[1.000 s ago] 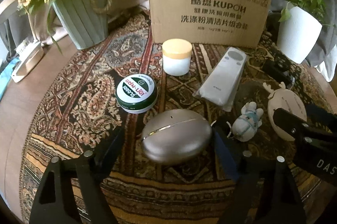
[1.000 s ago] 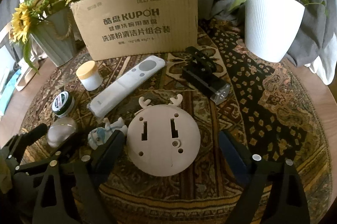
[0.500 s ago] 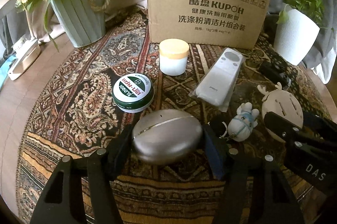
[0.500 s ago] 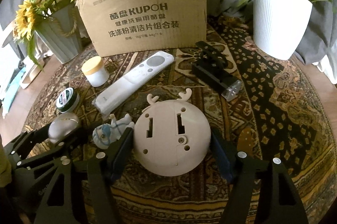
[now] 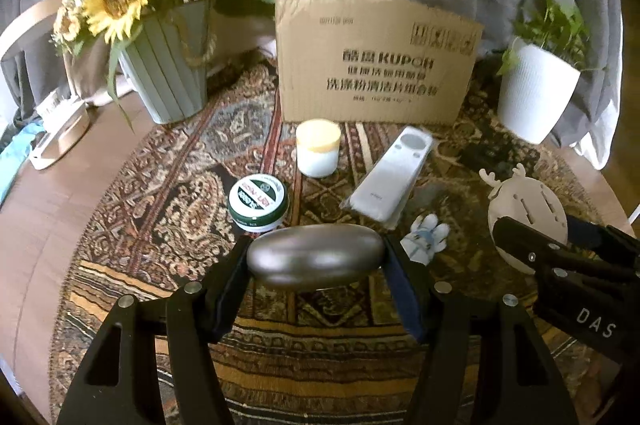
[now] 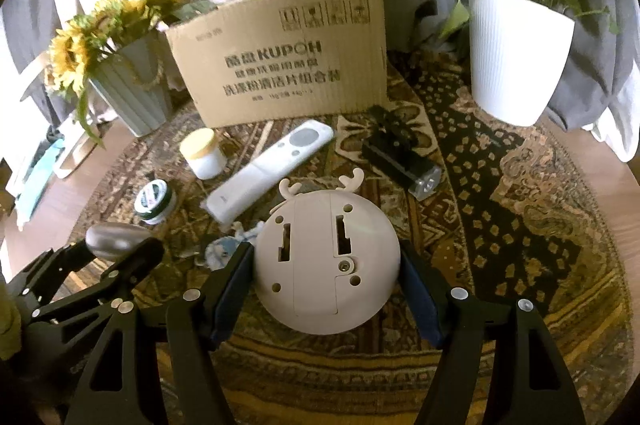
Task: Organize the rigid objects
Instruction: 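Grasp the grey oval case with the left tool while the right tool grasps the white deer-antler disc, then lift and carry both held objects over the open cardboard box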
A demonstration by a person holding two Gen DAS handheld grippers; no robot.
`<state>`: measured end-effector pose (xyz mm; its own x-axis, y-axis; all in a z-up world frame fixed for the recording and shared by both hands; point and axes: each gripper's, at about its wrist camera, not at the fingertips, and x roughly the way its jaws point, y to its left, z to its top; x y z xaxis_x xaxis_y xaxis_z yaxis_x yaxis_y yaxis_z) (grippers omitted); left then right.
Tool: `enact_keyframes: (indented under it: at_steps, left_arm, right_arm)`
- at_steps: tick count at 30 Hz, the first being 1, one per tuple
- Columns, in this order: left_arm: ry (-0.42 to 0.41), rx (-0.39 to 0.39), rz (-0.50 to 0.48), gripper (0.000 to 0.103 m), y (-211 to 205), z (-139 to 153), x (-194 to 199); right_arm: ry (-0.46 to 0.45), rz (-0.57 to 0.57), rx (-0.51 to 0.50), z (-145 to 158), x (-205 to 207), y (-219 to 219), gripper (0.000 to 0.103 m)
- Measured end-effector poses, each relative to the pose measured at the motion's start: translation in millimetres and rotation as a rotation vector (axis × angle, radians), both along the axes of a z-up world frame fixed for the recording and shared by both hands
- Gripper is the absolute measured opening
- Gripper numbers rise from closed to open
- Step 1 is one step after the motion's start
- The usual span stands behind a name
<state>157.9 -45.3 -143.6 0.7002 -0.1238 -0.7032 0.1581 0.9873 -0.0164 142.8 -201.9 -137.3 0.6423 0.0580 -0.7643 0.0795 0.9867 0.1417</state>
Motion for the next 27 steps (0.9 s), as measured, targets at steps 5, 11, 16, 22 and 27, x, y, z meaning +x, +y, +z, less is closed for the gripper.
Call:
enact_keyframes:
  at_steps: [5,11,16,22,27]
  left_arm:
    - [-0.029,-0.012,0.000,0.064,-1,20,-7]
    - [-0.061,-0.024,0.005,0.064,2,47,-13]
    - [-0.101,-0.023,0.010,0.064,1,71,-14]
    - [-0.140,-0.019,0.009,0.064,-1,98,-7]
    - [-0.189,-0.025,0.001,0.064,-4,118,2]
  right_arm:
    - [-0.034,0.003,0.006,21,-9,0,0.071]
    - [-0.075,-0.001,-0.003,52,-13,0,0.071]
    - [-0.115,0.000,-0.014,76,-15,1,0.071]
    - [-0.156,-0.006,-0.026,101,-9,-1,0.071]
    - [-0.178,-0.018,-0.024,118,0,-6,0.071]
